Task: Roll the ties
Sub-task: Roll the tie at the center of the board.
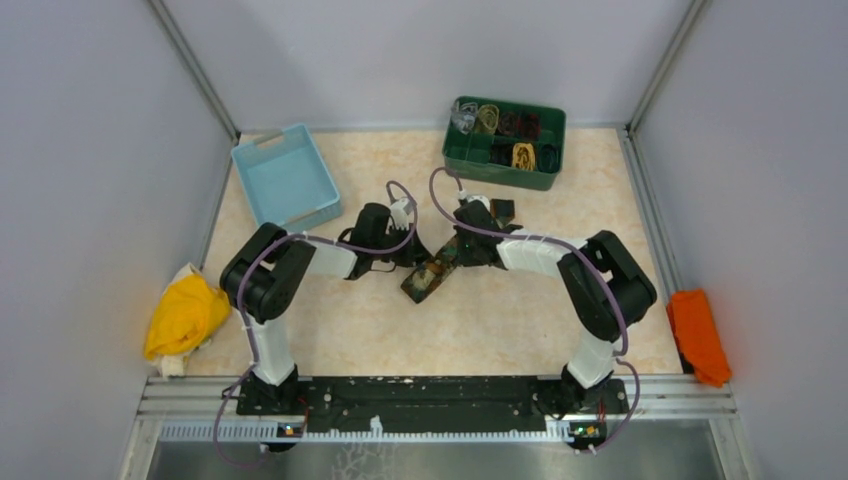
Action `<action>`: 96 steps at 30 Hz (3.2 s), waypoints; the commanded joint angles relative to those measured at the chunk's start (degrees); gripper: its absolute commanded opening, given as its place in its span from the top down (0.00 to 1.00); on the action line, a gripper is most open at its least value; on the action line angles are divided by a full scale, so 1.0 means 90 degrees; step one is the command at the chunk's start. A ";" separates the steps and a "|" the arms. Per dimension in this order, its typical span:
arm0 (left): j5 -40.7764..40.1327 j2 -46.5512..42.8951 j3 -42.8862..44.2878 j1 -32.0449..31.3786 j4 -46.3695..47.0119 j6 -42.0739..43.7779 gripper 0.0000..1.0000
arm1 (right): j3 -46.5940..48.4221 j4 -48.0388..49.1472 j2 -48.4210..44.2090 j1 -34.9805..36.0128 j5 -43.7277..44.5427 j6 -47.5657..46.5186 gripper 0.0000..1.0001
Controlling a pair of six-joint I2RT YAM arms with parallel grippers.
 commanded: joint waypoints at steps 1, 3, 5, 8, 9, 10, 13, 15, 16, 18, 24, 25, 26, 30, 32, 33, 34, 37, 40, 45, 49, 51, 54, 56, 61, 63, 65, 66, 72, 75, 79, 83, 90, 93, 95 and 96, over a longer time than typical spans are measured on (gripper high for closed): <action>0.0367 -0.0175 -0.0195 -0.0039 0.0261 -0.0012 1.00 | 0.0006 -0.0760 0.0664 -0.0039 0.0038 -0.0289 1.00; 0.0225 -0.0196 -0.0186 -0.0044 0.0124 0.0050 1.00 | -0.0080 -0.0724 0.0557 -0.0038 -0.0015 -0.0288 1.00; -0.0110 -0.0222 -0.0131 -0.0009 -0.0166 0.0187 1.00 | -0.0242 -0.0710 0.0311 -0.0036 0.0009 -0.0298 1.00; -0.0829 -0.0356 -0.0016 0.0133 -0.0648 0.0297 1.00 | -0.0478 -0.0763 -0.0264 -0.0023 0.0114 -0.0514 0.99; -0.1007 -0.0440 -0.0052 0.0239 -0.0685 0.0226 1.00 | -0.0560 -0.0805 -0.0452 0.0004 0.0180 -0.0608 0.98; -0.1108 -0.0545 -0.0117 0.0359 -0.0690 0.0128 1.00 | -0.0604 -0.0862 -0.0667 0.0046 0.0284 -0.0693 0.96; -0.1741 -0.1301 -0.0485 0.0622 -0.0790 -0.0186 1.00 | -0.0666 -0.1073 -0.1447 0.0463 0.0933 -0.1025 0.87; -0.2388 -0.2031 -0.0804 0.0623 -0.1079 -0.0290 1.00 | -0.0635 -0.1243 -0.1965 0.0914 0.1318 -0.1240 0.72; -0.2689 -0.2466 -0.0921 0.0620 -0.1302 -0.0379 1.00 | -0.0607 -0.1296 -0.2189 0.1145 0.1464 -0.1342 0.67; -0.3261 -0.3348 -0.1157 0.0600 -0.1756 -0.0573 1.00 | -0.0586 -0.1283 -0.2584 0.1536 0.1527 -0.1476 0.59; -0.3946 -0.6036 -0.1886 0.0513 -0.2929 -0.0882 1.00 | -0.0458 -0.0929 -0.2988 0.2313 0.1344 -0.1834 0.38; -0.4009 -0.6381 -0.1977 0.0516 -0.3038 -0.0892 1.00 | -0.0417 -0.0842 -0.2937 0.2431 0.1261 -0.1943 0.36; -0.4032 -0.6729 -0.2054 0.0519 -0.3207 -0.0901 1.00 | -0.0362 -0.0743 -0.2845 0.2552 0.1213 -0.2052 0.35; -0.4225 -0.7646 -0.2193 0.0510 -0.3655 -0.0922 1.00 | -0.0029 -0.0482 -0.2179 0.3120 0.1395 -0.2565 0.26; -0.4340 -0.7896 -0.2206 0.0515 -0.3733 -0.0808 1.00 | 0.0201 -0.0389 -0.1811 0.3317 0.1608 -0.2887 0.23; -0.4393 -0.7996 -0.2193 0.0516 -0.3773 -0.0760 1.00 | 0.0301 -0.0371 -0.1625 0.3389 0.1681 -0.2965 0.22; -0.4440 -0.8041 -0.2167 0.0519 -0.3827 -0.0719 1.00 | 0.0427 -0.0389 -0.1454 0.3456 0.1749 -0.3174 0.22; -0.4495 -0.8094 -0.2081 0.0524 -0.3989 -0.0661 1.00 | 0.0750 -0.0457 -0.1037 0.3514 0.1813 -0.3338 0.22; -0.4536 -0.8123 -0.2079 0.0521 -0.4036 -0.0637 1.00 | 0.0912 -0.0504 -0.0704 0.3520 0.1893 -0.3428 0.22; -0.4664 -0.8128 -0.2125 0.0525 -0.4089 -0.0617 1.00 | 0.1030 -0.0533 -0.0236 0.3522 0.1878 -0.3435 0.20; -0.4804 -0.8146 -0.2139 0.0520 -0.4128 -0.0620 1.00 | 0.1109 -0.0644 0.0205 0.3523 0.1970 -0.3417 0.20; -0.4778 -0.8174 -0.2130 0.0525 -0.4126 -0.0619 1.00 | 0.1134 -0.0686 0.0355 0.3523 0.2106 -0.3432 0.20; -0.4739 -0.8213 -0.2138 0.0521 -0.4077 -0.0583 1.00 | 0.1197 -0.0744 0.0574 0.3516 0.2323 -0.3477 0.20; -0.4710 -0.8239 -0.2129 0.0520 -0.4051 -0.0580 1.00 | 0.1270 -0.0784 0.0727 0.3490 0.2465 -0.3510 0.20; -0.4644 -0.8313 -0.2129 0.0525 -0.3953 -0.0497 1.00 | 0.1418 -0.0903 0.1011 0.3313 0.2608 -0.3383 0.27; -0.4642 -0.8298 -0.2129 0.0519 -0.3923 -0.0474 1.00 | 0.1520 -0.1055 0.1102 0.3168 0.2361 -0.3275 0.37; -0.4655 -0.8244 -0.2138 0.0519 -0.3885 -0.0480 1.00 | 0.1636 -0.1213 0.1189 0.3019 0.2181 -0.3132 0.45; -0.4663 -0.8211 -0.2130 0.0528 -0.3874 -0.0490 1.00 | 0.1650 -0.1224 0.1217 0.2971 0.2180 -0.3093 0.50; -0.5154 -0.8056 -0.2072 0.0520 -0.4039 -0.0768 1.00 | 0.1719 -0.0972 0.1079 0.2823 0.1788 -0.2669 0.61; -0.5733 -0.8154 -0.1912 0.0523 -0.4448 -0.1020 1.00 | 0.1982 -0.0912 0.1015 0.2820 0.1095 -0.2334 0.63; -0.6518 -0.8564 -0.1770 0.0522 -0.4932 -0.1272 1.00 | 0.2411 -0.0796 0.1002 0.2802 0.0189 -0.1708 0.65; -0.6675 -0.9025 -0.1755 0.0527 -0.5204 -0.1395 1.00 | 0.2696 -0.0507 0.0957 0.2772 -0.0769 -0.1092 0.66; -0.5868 -0.9235 -0.1972 0.0527 -0.4560 -0.0968 1.00 | 0.2257 0.0290 0.0704 0.2390 -0.2420 0.0148 0.66; -0.5592 -0.9005 -0.1924 0.0520 -0.4386 -0.0862 1.00 | 0.1678 0.0944 0.0543 0.2098 -0.3036 0.0688 0.66; -0.5359 -0.8823 -0.1834 0.0523 -0.4363 -0.0846 1.00 | 0.1285 0.1488 0.0448 0.1918 -0.3378 0.1009 0.66; -0.5281 -0.8727 -0.1798 0.0522 -0.4349 -0.0863 1.00 | 0.1100 0.1729 0.0425 0.1805 -0.3572 0.1177 0.66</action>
